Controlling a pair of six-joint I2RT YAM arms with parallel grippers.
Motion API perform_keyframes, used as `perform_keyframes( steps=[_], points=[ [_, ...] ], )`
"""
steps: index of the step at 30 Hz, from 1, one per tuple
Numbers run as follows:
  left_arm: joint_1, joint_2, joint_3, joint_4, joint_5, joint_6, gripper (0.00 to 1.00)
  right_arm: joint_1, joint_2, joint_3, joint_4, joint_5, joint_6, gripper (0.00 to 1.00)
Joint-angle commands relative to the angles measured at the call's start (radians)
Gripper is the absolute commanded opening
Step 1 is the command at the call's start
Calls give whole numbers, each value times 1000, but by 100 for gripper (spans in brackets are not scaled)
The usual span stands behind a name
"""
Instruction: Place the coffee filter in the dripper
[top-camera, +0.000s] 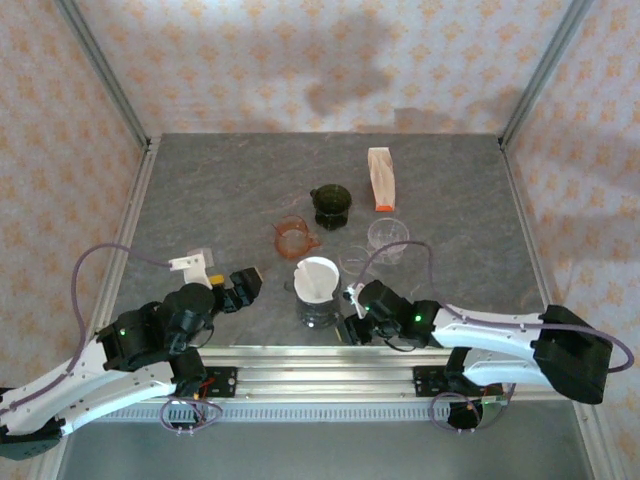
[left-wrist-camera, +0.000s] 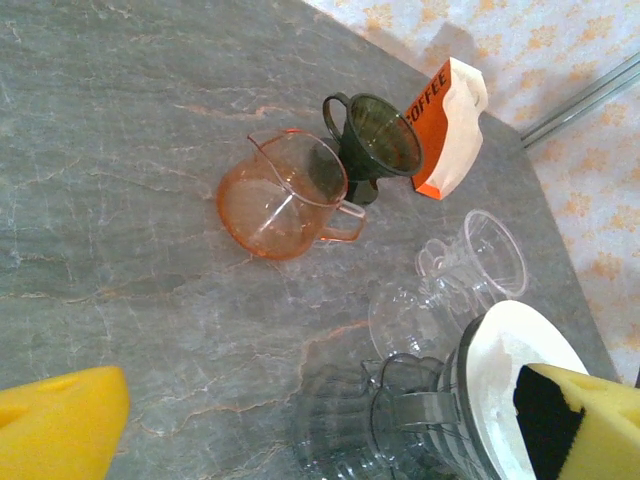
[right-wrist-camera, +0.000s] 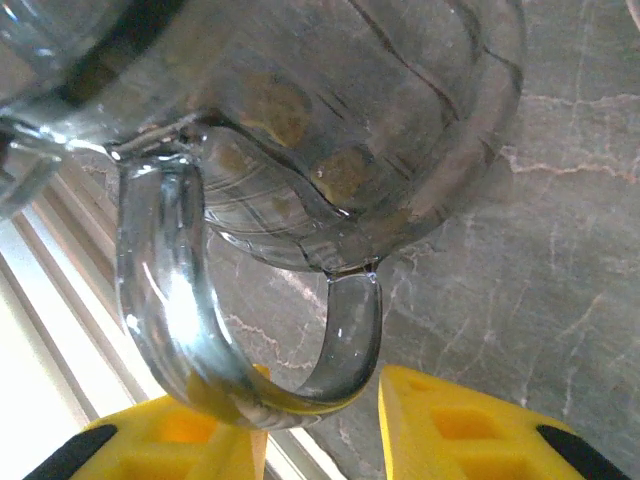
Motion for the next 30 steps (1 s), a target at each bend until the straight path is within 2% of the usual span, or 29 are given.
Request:
perform_keyframes(
  steps=[1, 13, 30],
  points=[
    [11, -7, 27, -42, -52, 19, 99, 0, 37, 45, 61, 40, -35, 33],
    [12, -18, 60, -60, -62, 42, 99, 0, 215, 140, 147, 52, -76, 31],
    [12, -43, 93, -67, -67, 63, 99, -40, 493, 377, 218, 50, -122, 29]
  ],
)
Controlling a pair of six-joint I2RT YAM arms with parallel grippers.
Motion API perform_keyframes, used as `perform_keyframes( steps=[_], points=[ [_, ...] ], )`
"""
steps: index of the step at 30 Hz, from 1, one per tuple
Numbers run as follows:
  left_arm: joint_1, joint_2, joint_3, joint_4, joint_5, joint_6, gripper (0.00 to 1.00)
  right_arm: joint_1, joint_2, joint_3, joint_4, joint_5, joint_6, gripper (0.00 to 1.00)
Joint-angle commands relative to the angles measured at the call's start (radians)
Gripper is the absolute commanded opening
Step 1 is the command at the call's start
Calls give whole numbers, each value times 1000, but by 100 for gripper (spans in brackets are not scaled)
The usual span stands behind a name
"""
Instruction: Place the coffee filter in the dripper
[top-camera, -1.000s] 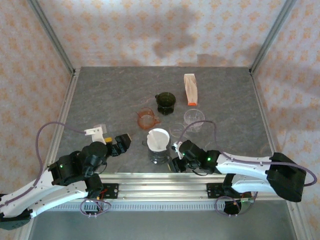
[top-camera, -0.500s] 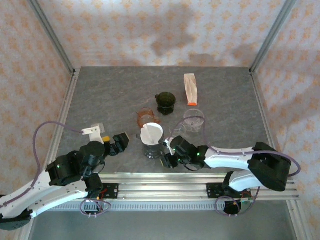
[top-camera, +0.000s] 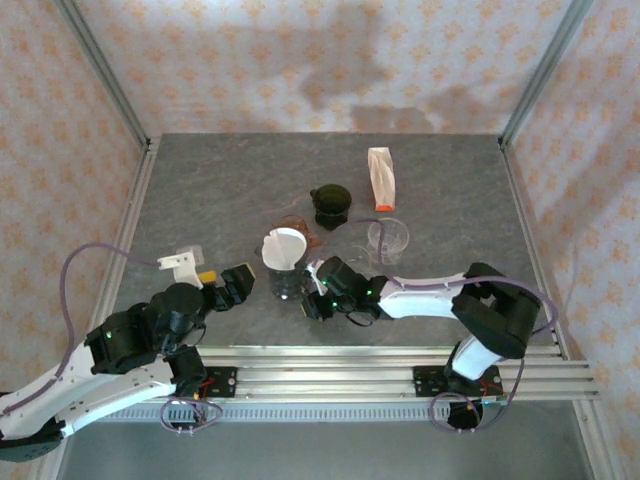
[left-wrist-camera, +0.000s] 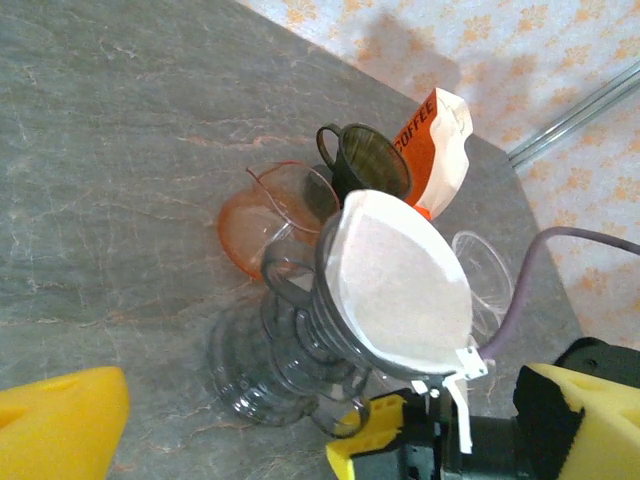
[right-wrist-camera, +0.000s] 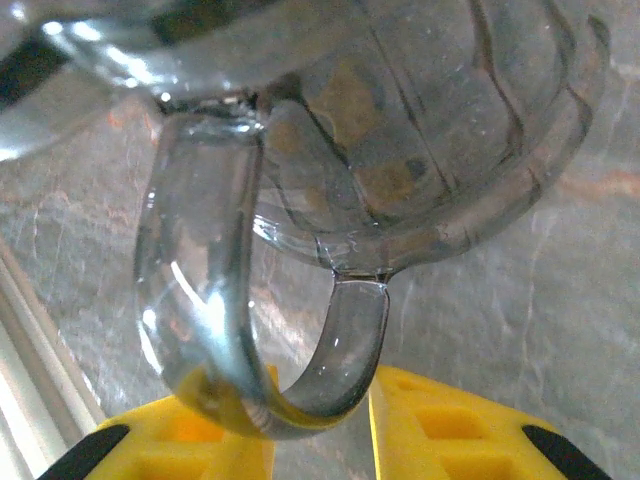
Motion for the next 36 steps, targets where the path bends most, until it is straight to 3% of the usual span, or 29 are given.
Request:
perform_keyframes(
  steps=[1, 26, 36],
  points=[
    [6, -15, 42, -25, -47, 29, 99, -19, 41, 64, 56, 24, -20, 29],
    [6, -37, 45, -56, -66, 35, 99, -57, 366, 448, 7, 86, 22, 34],
    [6, -35, 46, -55, -64, 30, 100, -54, 359, 455, -1, 67, 43, 43]
  ],
)
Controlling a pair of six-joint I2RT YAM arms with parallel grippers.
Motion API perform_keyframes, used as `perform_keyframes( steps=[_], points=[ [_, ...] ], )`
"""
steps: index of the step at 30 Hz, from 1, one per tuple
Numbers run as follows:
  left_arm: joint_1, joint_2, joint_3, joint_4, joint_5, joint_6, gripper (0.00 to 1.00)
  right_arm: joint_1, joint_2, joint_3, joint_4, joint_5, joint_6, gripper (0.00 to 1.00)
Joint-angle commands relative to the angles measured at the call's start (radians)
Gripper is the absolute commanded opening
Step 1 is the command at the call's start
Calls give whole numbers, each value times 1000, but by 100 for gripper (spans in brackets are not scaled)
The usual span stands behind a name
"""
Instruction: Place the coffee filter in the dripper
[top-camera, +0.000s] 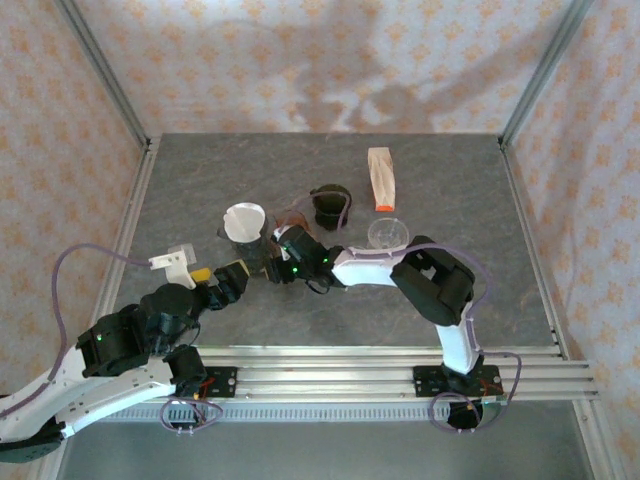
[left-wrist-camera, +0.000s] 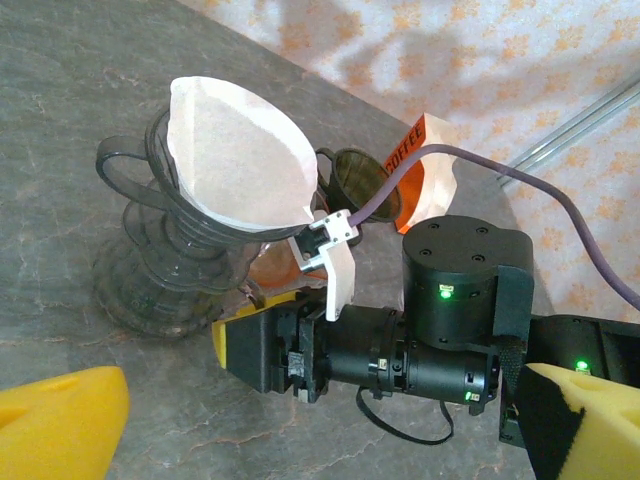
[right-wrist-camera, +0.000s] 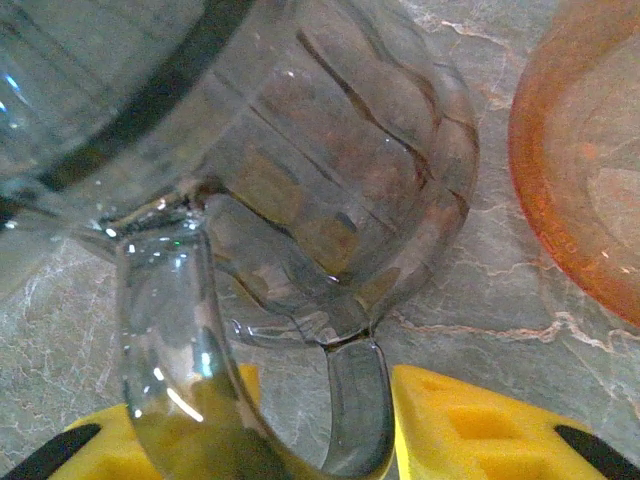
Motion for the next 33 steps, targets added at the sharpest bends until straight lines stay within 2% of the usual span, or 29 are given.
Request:
perform_keyframes(
  steps=[1, 11, 18, 20, 25, 33],
  points=[
    [5, -10, 19, -41, -40, 14, 99, -1, -35, -14, -7, 16, 17, 44],
    [5, -21, -2, -24, -47, 13, 99, 37, -220, -194, -17, 38, 92, 53],
    [6, -31, -31, -6, -44, 4, 99, 42, -462, -308, -123, 81, 170, 54],
    [6, -30, -37, 1, -40, 4, 100, 42, -555, -325, -203, 131, 180, 54],
    [5, -20, -55, 26, -25, 5, 100, 15, -723, -309, -529, 241, 183, 55],
    [5, 0, -76, 60, -7, -1, 99, -137, -857, -302, -725, 288, 197, 59]
  ],
)
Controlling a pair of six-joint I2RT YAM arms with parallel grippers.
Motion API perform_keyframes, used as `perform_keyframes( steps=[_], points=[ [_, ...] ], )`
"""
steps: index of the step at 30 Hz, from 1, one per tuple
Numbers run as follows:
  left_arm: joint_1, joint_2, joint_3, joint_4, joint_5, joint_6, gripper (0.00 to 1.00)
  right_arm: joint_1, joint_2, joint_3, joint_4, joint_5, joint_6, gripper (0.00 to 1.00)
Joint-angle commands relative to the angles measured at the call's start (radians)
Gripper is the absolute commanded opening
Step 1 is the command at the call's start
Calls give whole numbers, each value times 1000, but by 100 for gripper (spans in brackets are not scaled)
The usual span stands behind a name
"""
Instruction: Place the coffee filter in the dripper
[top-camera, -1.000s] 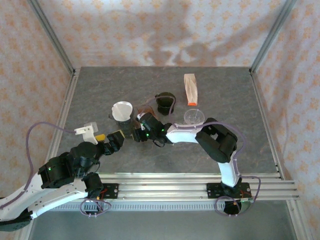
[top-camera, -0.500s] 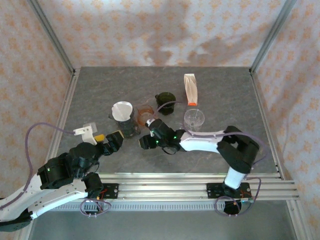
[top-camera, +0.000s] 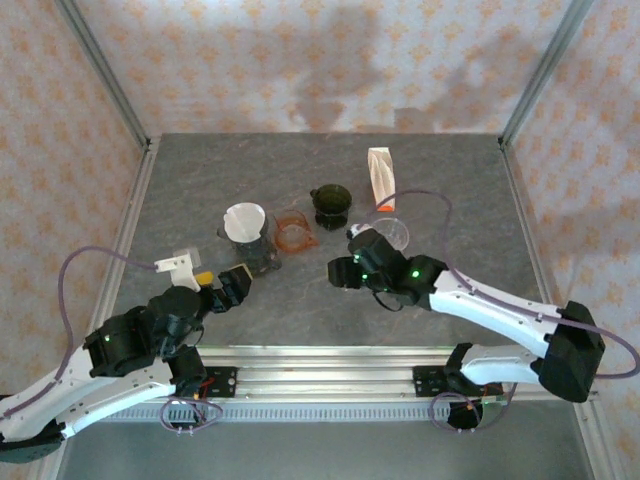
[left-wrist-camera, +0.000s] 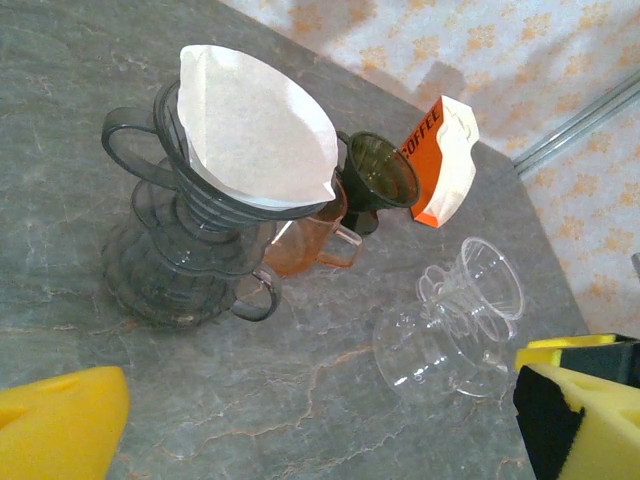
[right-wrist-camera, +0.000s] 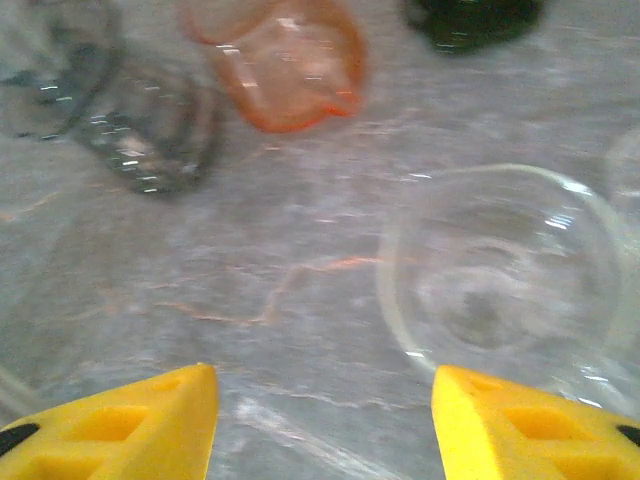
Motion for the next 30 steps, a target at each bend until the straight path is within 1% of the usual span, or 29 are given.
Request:
perform_keyframes(
  steps=[1, 4, 9, 12, 16, 19, 22, 26, 30],
  points=[
    [5, 9, -13, 35, -6, -1, 99, -67, -32, 14, -124, 44, 17, 59],
    [6, 8, -13, 36, -6, -2, 100, -142, 3, 21, -105, -21, 12, 54],
    [5, 8, -16, 34, -3, -10, 100, -194, 108, 60, -71, -64, -23, 48],
    [6, 8, -20, 35, -5, -13, 100, -214, 154, 70, -51, -69, -28, 44],
    [6, 7, -25, 41, -1, -14, 99, -237, 205, 75, -33, -58, -37, 42],
    [6, 8, -25, 42, -3, -12, 100, -240, 232, 80, -22, -68, -46, 40],
    [5, 11, -25, 45, -4, -10, 99, -239, 263, 94, -32, -74, -60, 36],
    [6, 15, -28, 50, -1, -8, 99, -240, 274, 103, -46, -85, -76, 26],
    [5, 19, -30, 55, 3, -10, 99, -238, 259, 101, -68, -115, -90, 13]
  ],
)
